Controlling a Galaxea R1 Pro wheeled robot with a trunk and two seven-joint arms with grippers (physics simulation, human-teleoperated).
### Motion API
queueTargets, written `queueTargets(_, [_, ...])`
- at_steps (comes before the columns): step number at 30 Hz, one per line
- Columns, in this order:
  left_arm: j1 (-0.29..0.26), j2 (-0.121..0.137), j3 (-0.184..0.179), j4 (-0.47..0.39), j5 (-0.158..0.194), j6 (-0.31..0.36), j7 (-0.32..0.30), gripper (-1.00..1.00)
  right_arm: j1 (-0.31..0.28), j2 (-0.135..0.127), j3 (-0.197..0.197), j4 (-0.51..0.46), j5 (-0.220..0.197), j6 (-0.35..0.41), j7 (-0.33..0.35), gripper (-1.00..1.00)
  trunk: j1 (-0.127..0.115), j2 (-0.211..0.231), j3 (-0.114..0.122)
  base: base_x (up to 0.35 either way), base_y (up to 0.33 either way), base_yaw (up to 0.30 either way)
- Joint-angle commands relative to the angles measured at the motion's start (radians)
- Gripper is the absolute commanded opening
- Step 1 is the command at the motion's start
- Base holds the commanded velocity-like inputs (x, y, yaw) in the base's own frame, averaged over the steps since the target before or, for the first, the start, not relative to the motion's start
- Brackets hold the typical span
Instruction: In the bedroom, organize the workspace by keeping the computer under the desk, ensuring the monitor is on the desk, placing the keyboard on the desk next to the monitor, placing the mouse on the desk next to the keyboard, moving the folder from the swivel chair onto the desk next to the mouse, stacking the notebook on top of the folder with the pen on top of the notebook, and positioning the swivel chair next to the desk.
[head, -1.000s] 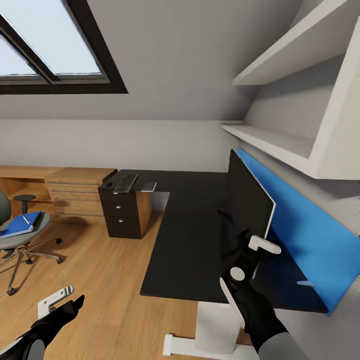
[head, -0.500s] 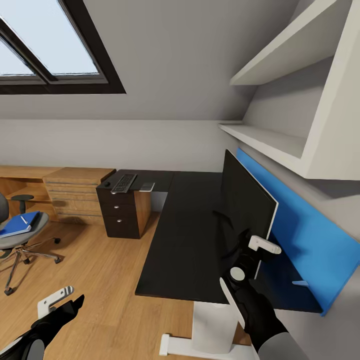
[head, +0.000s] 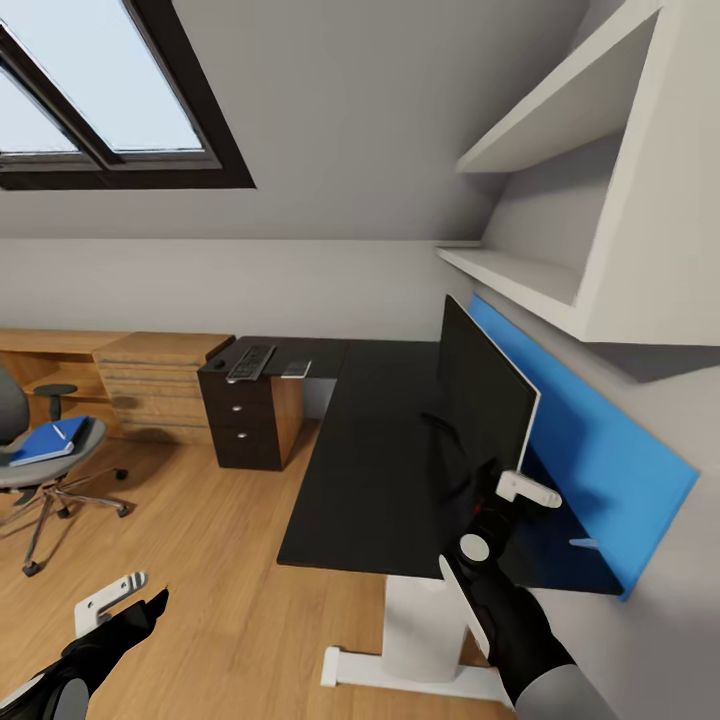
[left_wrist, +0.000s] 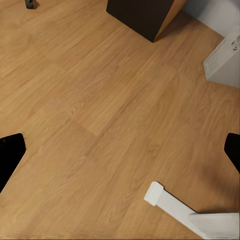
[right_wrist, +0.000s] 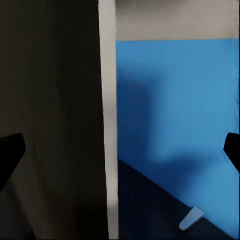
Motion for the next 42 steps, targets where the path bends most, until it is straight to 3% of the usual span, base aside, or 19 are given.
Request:
queueTargets(1, [-0.001, -0.001, 0.001, -0.001, 0.01, 0.006, 0.005, 1.0, -0.001, 0.0, 0.001, 0.001, 0.0, -0.007, -0.004, 1.0, -0.001, -0.001, -0.001, -0.327, 0.0, 0.0])
queueTargets(16, [-0.001, -0.001, 0.0, -0.001, 0.01, 0.007, 0.005, 1.0, -0.001, 0.011, 0.01, 0.002, -0.003, -0.008, -0.005, 1.0, -0.001, -0.001, -0.001, -0.334, 0.0, 0.0])
queueTargets(19, [-0.001, -0.001, 0.0, 0.001, 0.009, 0.008, 0.005, 1.0, -0.001, 0.027, 0.011, 0.009, -0.013, -0.008, 0.005, 1.0, -0.001, -0.001, -0.001, -0.335, 0.0, 0.0])
queueTargets(23, [-0.001, -0.001, -0.001, 0.003, 0.008, 0.009, 0.005, 1.0, -0.001, 0.072, 0.012, 0.081, -0.026, -0.039, 0.045, 1.0, -0.001, -0.001, -0.001, -0.317, 0.09, 0.0])
queueTargets(28, [-0.001, -0.001, -0.002, 0.003, 0.007, 0.012, 0.005, 1.0, -0.001, 0.096, 0.015, 0.129, -0.03, -0.058, 0.057, 1.0, -0.001, -0.001, -0.001, -0.245, 0.231, 0.0])
queueTargets(31, [-0.001, -0.002, -0.004, 0.005, 0.007, 0.012, 0.006, 1.0, -0.001, 0.096, 0.024, 0.172, -0.03, -0.083, 0.071, 1.0, -0.001, -0.001, -0.001, -0.185, 0.285, 0.0])
queueTargets(33, [-0.001, -0.002, -0.014, 0.011, 0.006, 0.01, 0.007, 1.0, -0.001, 0.096, 0.035, 0.216, -0.03, -0.112, 0.088, 1.0, -0.001, -0.001, -0.001, -0.162, 0.299, 0.016])
queueTargets(35, [-0.001, -0.002, -0.054, 0.036, -0.023, 0.007, 0.008, 1.0, -0.001, 0.096, 0.084, 0.292, -0.031, -0.167, 0.138, 1.0, -0.001, -0.001, -0.002, -0.119, 0.311, 0.164])
queueTargets(38, [-0.001, -0.002, -0.071, 0.048, -0.051, 0.005, 0.009, 1.0, -0.001, 0.096, 0.149, 0.32, -0.031, -0.186, 0.185, 1.0, -0.001, -0.001, -0.003, -0.062, 0.319, 0.214])
queueTargets(42, [-0.001, -0.003, -0.078, 0.052, -0.063, 0.005, 0.01, 1.0, -0.001, 0.096, 0.191, 0.331, -0.031, -0.192, 0.208, 1.0, -0.001, -0.001, -0.006, -0.019, 0.329, 0.239])
